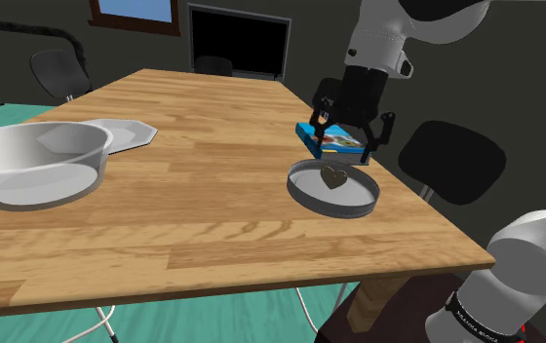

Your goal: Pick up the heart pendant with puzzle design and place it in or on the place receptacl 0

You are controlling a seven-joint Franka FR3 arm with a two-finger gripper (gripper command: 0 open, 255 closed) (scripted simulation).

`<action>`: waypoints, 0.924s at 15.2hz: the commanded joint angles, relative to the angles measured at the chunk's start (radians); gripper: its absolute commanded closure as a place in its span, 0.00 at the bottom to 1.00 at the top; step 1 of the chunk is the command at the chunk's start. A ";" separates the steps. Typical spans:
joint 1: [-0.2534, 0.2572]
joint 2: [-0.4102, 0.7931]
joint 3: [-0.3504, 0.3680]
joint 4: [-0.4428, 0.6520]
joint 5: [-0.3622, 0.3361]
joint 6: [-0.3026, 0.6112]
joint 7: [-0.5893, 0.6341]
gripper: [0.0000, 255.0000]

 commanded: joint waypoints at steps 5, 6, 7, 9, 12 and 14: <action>-0.012 0.024 -0.029 0.109 -0.025 -0.089 0.010 0.00; -0.014 0.032 -0.036 0.140 -0.031 -0.113 0.013 0.00; -0.014 0.032 -0.036 0.140 -0.031 -0.113 0.013 0.00; -0.014 0.032 -0.036 0.140 -0.031 -0.113 0.013 0.00; -0.014 0.032 -0.036 0.140 -0.031 -0.113 0.013 0.00; -0.014 0.032 -0.036 0.140 -0.031 -0.113 0.013 0.00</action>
